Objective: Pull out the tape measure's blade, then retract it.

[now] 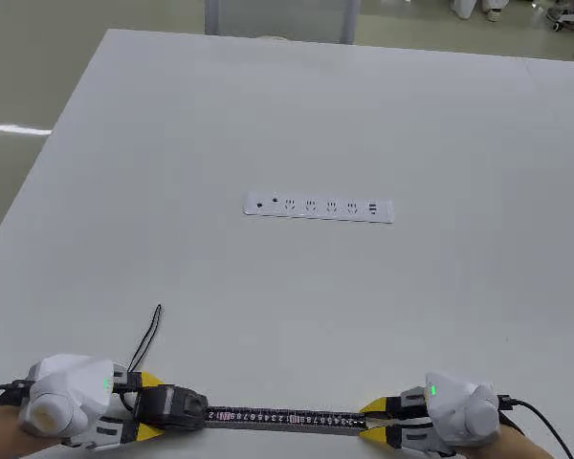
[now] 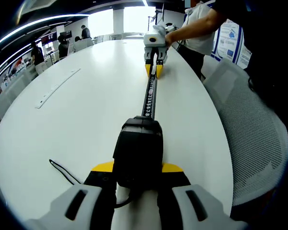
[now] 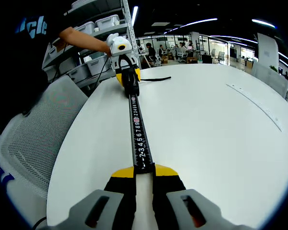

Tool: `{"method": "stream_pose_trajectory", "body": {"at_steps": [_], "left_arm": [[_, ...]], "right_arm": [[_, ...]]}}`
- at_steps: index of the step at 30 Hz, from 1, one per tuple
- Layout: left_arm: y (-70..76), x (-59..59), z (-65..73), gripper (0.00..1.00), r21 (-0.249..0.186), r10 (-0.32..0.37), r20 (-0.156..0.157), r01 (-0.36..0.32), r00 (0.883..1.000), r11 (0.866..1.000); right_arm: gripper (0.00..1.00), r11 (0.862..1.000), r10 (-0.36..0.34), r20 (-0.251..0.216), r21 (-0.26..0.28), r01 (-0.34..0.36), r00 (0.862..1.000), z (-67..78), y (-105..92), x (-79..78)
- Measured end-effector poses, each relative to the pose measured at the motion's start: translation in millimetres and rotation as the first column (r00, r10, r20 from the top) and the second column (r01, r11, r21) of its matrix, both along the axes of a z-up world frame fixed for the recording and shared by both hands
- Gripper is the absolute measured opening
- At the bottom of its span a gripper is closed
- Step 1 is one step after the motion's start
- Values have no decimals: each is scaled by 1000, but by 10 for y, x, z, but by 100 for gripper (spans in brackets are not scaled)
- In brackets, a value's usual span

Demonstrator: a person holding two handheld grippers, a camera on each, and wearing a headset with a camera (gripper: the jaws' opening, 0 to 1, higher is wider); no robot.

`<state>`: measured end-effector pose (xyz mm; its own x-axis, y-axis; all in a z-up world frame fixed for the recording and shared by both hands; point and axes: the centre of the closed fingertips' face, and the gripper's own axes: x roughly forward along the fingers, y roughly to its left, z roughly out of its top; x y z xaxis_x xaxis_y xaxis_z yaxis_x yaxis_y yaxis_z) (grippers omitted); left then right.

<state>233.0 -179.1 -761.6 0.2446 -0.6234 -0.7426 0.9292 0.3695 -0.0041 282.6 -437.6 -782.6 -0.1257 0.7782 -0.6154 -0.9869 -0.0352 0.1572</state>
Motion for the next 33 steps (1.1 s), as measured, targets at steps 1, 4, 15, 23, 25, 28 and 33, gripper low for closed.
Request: {"method": "stream_pose_trajectory", "body": {"at_steps": [1, 4, 15, 23, 25, 28, 33], "left_arm": [[0, -1, 0, 28, 0, 0, 0, 0, 1000, 1000], [6, 2, -14, 29, 2, -2, 1, 2, 1000, 1000], [-1, -6, -18, 29, 9, -12, 3, 12, 1000, 1000], [-25, -8, -5, 29, 2, -14, 4, 14, 1000, 1000], [-25, -6, -8, 29, 2, -13, 5, 13, 1000, 1000], [-24, -5, -9, 30, 2, -11, 5, 11, 1000, 1000], [-25, -4, -11, 30, 3, -9, 4, 9, 1000, 1000]], "right_arm": [[10, 1000, 1, 2, -1, -1, 1000, -5, -4, 3], [10, 1000, 1, -2, -5, -1, 1000, -12, -10, -3], [11, 1000, 14, 35, -29, -13, 999, -15, 1, -11], [13, 998, 37, 86, -57, -32, 996, -14, 4, -26], [13, 998, 39, 88, -61, -34, 995, -6, 6, -33], [13, 996, 47, 107, -74, -39, 993, -10, 11, -27], [14, 996, 44, 115, -83, -35, 992, 0, 15, -32]]}}
